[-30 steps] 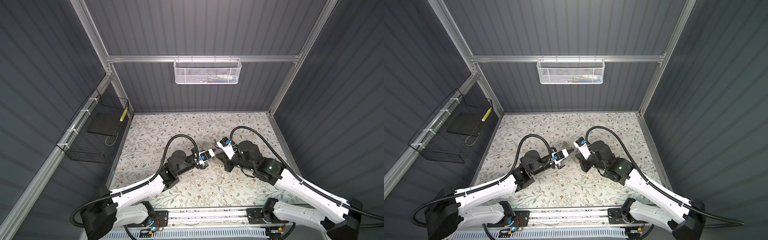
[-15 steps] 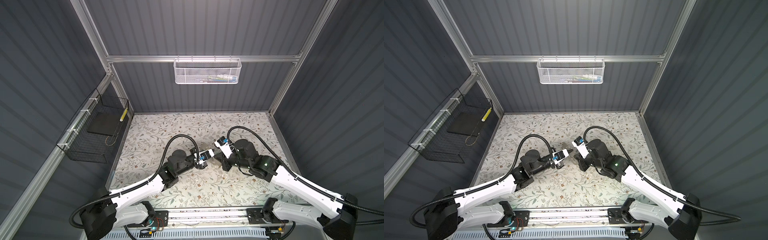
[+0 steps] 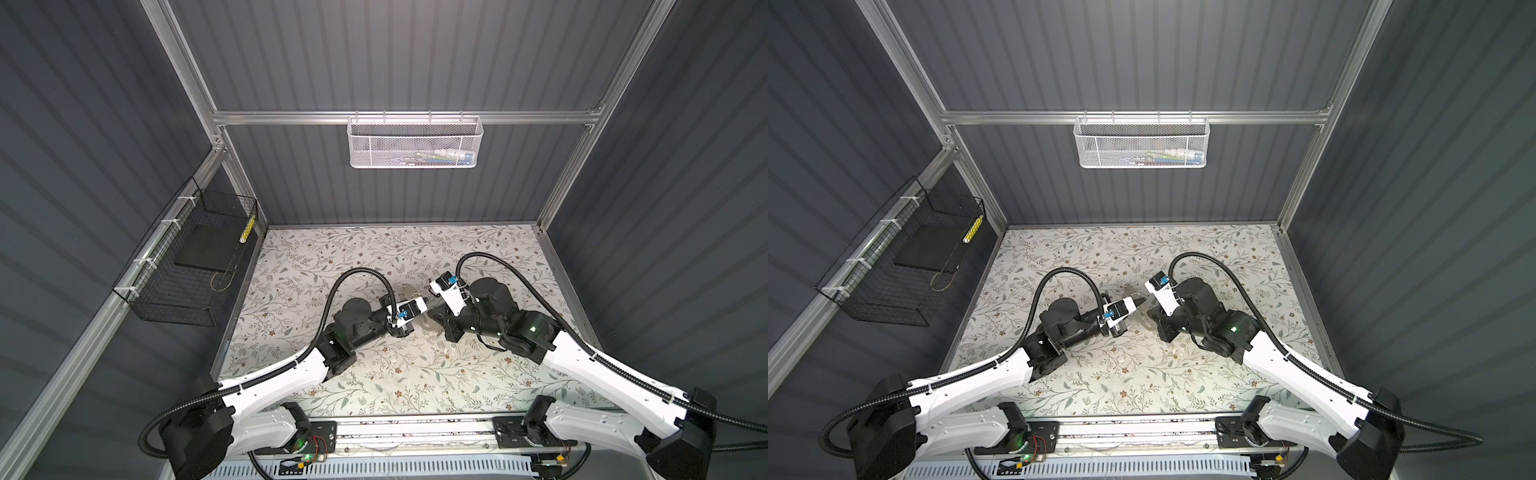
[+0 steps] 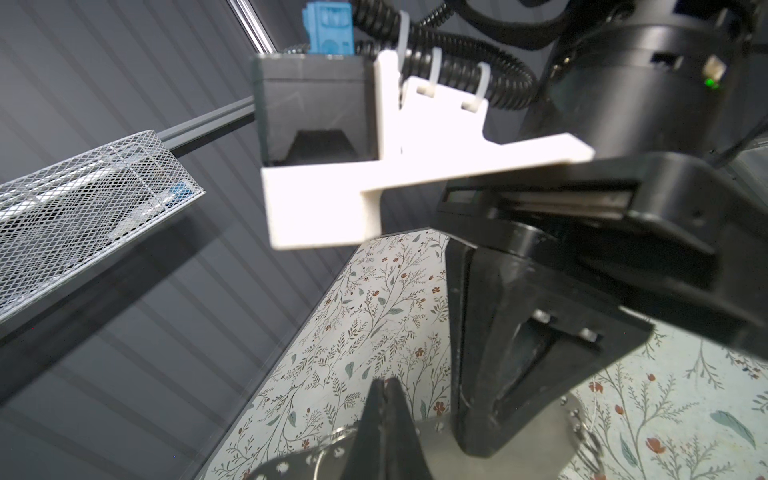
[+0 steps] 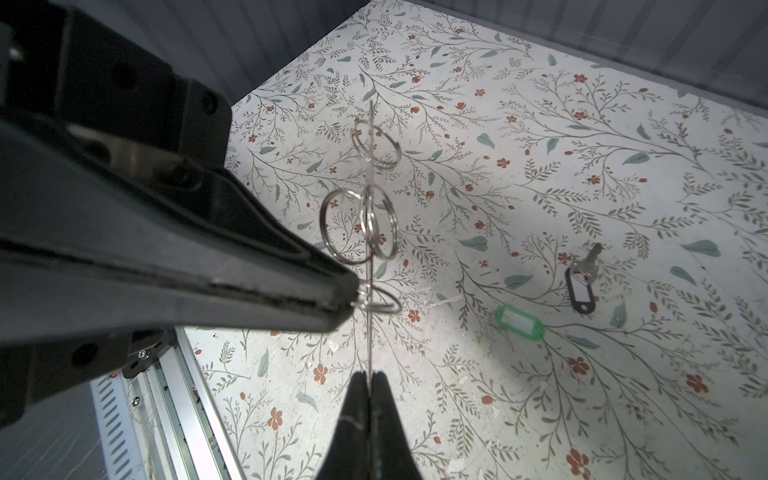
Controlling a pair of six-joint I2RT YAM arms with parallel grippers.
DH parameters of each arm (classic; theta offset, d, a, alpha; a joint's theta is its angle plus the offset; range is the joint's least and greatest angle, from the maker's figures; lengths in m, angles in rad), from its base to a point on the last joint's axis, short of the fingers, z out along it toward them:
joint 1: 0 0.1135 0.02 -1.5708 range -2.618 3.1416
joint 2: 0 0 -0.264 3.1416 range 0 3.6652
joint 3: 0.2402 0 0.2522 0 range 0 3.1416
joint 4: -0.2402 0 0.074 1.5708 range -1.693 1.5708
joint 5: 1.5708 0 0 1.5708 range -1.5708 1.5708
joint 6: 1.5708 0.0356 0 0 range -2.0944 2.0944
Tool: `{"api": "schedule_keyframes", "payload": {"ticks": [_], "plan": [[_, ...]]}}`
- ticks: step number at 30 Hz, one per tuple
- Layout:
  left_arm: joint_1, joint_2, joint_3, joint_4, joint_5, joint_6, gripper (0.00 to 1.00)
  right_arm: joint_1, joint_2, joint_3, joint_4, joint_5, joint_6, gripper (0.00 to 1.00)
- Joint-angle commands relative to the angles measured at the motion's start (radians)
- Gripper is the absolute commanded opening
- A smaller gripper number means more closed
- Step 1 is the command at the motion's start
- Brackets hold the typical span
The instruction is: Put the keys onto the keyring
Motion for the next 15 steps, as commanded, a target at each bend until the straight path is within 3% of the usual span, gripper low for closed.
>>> {"api": "schedule_keyframes", "payload": {"ticks": [1, 15], "plan": [[0.009, 0.016, 0.013, 0.042, 0.001, 0.026, 0.00, 0.002, -0.007, 0.021, 0.059, -0.077, 0.033, 0.00], [0.006, 0.050, -0.012, 0.180, -0.014, -0.050, 0.00, 0.002, 0.025, 0.046, 0.090, -0.123, 0.059, 0.00]]}}
